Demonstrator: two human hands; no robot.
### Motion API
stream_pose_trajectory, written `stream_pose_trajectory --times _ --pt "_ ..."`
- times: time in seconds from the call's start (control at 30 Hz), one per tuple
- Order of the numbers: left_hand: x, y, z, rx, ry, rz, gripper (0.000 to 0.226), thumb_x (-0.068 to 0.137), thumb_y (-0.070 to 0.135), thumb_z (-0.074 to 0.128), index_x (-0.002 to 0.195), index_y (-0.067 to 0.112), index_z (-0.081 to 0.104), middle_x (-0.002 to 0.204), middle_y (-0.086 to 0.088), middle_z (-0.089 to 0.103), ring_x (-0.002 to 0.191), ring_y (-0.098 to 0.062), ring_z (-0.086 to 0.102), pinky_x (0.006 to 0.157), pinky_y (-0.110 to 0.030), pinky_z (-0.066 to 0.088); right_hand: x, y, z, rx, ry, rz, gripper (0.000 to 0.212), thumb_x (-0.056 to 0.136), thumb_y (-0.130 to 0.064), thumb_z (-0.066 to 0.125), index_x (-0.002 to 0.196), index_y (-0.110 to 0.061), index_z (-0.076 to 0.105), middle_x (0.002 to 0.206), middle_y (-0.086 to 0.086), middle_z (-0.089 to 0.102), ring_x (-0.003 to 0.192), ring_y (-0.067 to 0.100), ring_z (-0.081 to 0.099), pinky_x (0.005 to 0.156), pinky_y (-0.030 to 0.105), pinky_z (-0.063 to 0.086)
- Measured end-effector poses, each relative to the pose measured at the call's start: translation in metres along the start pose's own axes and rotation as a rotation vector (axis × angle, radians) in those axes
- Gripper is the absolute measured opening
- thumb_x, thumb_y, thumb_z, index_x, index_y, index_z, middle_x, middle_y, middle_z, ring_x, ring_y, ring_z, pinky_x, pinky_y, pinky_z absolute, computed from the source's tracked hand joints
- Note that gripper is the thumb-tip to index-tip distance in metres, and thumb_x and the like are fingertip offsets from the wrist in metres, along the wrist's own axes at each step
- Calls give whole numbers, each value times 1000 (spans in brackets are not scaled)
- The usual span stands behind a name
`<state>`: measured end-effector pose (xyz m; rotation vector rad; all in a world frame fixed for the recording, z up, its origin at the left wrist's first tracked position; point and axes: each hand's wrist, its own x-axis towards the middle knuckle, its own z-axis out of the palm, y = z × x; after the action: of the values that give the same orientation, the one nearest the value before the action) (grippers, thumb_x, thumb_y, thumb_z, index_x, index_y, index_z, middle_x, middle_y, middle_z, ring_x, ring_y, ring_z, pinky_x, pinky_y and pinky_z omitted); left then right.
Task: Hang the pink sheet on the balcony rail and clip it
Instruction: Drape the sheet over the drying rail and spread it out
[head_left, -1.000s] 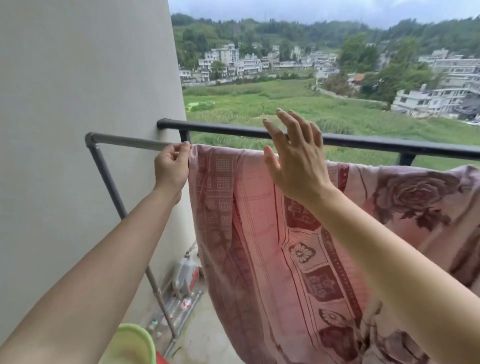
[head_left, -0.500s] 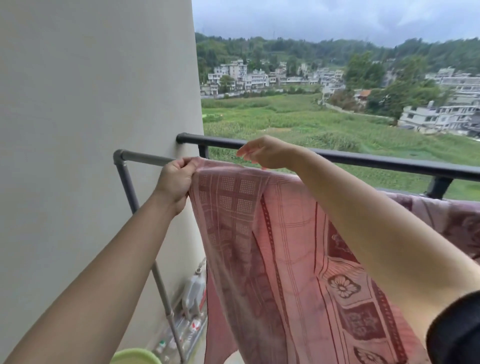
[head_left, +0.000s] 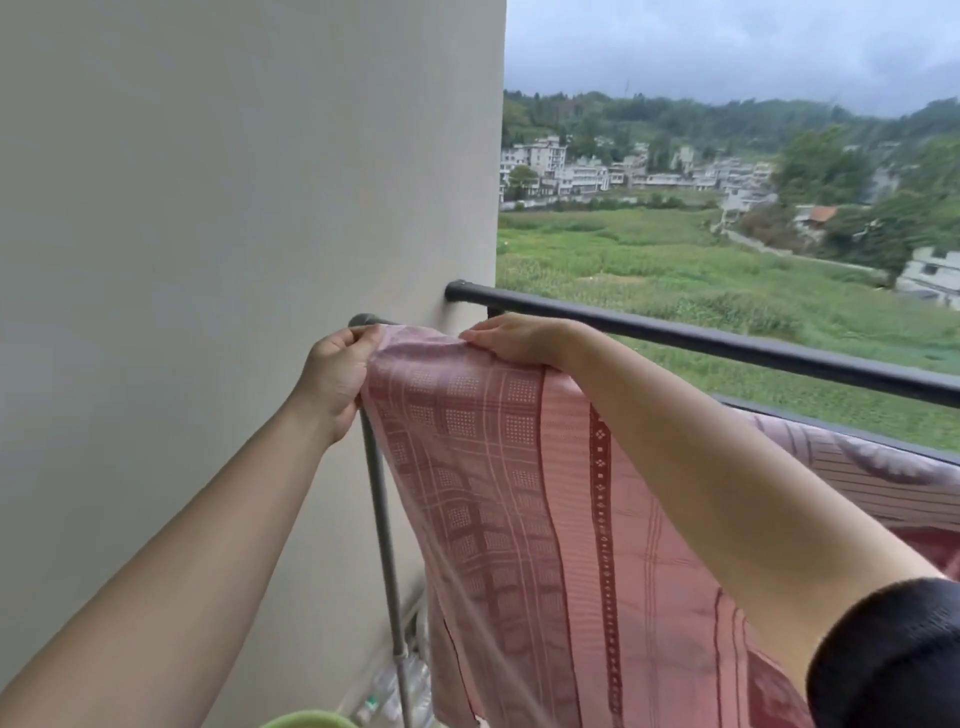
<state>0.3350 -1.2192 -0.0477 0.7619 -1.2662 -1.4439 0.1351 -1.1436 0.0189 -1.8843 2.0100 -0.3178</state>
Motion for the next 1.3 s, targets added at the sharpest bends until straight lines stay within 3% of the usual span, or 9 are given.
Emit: stream_pose_trajectory --times 0.17,0.27,0.4,0.63,0.73,0.83,0.93,1.07,1.3 --pt "23 -3 -14 85 52 -1 11 94 21 63 94 10 65 99 -13 67 84 -23 62 80 -35 52 35 -13 1 80 33 -9 39 104 -32 45 132 -13 63 134 3 62 120 19 59 109 35 42" --pt "40 -6 -20 161 101 8 11 96 20 60 85 17 60 94 -10 64 77 -20 61 74 -32 51 66 -15 3 279 326 16 33 101 -31 52 110 -5 70 99 7 73 86 19 69 81 36 59" --pt "70 3 -32 236 201 68 12 92 20 63 80 21 61 92 -9 61 82 -22 56 78 -35 46 89 -25 -11 122 710 -37 33 102 -31 46 108 -7 67 99 10 70 94 29 64 82 38 52" --pt "108 -26 -59 801 411 189 15 95 25 56 97 11 63 95 -9 65 88 -24 59 77 -31 44 101 -23 18 -178 32 -62 72 100 -63 26 125 -7 63 127 15 63 112 30 60 98 37 45" --pt "99 -66 -54 936 378 175 23 99 28 44 101 11 60 100 -14 67 86 -28 57 71 -32 37 96 -26 25 -273 162 -141 66 98 -65 29 113 -12 66 99 8 66 94 27 63 78 38 51" --pt "94 -82 -48 1063 416 137 36 102 37 31 101 9 54 101 -20 66 90 -37 59 68 -35 35 86 -32 35 -563 388 -246 47 97 -58 44 100 -15 62 76 -1 54 70 21 55 54 32 36" --pt "90 -79 -55 1163 434 99 42 102 38 27 99 4 52 103 -24 64 95 -41 59 68 -37 34 81 -37 42 -671 479 -289 39 99 -47 47 107 -13 64 95 7 65 79 28 58 61 34 35" --pt "84 -69 -71 1086 443 134 34 102 31 36 101 3 56 107 -23 63 98 -40 58 73 -40 40 64 -34 38 -656 510 -276 48 97 -57 42 102 -14 63 71 -1 47 70 25 50 58 34 33" --pt "51 -39 -40 1018 653 208 23 97 21 45 112 6 52 124 -23 49 117 -40 46 93 -48 39 5 13 36 -744 555 -169 65 97 -67 20 85 -18 61 71 1 60 60 21 55 47 29 33"
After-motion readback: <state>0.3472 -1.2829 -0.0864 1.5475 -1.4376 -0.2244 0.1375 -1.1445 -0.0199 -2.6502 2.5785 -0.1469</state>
